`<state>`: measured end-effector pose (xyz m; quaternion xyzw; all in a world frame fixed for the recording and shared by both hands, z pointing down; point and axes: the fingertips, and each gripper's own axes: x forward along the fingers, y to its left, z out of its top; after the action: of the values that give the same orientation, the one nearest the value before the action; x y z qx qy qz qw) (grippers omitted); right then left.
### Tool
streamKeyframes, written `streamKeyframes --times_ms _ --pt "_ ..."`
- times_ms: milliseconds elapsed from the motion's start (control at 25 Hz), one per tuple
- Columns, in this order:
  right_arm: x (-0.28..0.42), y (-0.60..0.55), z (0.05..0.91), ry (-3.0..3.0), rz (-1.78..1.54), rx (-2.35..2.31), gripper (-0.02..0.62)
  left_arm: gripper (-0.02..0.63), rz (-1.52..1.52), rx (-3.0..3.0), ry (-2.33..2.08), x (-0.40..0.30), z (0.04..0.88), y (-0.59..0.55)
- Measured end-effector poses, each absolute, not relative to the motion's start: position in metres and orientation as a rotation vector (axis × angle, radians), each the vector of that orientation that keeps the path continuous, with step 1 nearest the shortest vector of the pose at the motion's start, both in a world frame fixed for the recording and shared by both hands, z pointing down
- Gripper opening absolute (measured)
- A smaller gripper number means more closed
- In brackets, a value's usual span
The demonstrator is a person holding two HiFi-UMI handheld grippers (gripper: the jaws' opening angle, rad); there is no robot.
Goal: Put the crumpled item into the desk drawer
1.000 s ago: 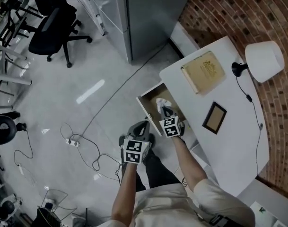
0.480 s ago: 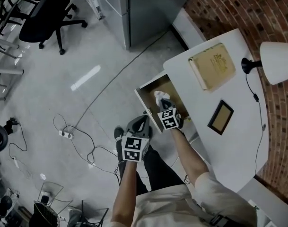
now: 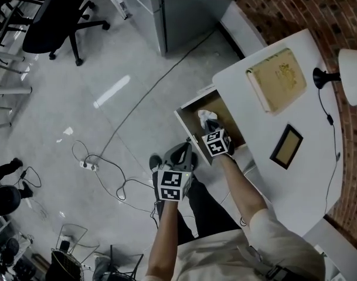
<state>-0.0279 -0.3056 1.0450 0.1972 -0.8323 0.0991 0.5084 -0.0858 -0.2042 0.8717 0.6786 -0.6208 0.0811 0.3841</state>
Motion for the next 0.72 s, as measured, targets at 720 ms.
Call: streamKeyframes --times_ms 720 --pt "-0.028 -0.303 1.048 -1.992 0.281 0.49 0.103 0.017 0.223 1.761 -1.549 -0.084 0.873 -0.196"
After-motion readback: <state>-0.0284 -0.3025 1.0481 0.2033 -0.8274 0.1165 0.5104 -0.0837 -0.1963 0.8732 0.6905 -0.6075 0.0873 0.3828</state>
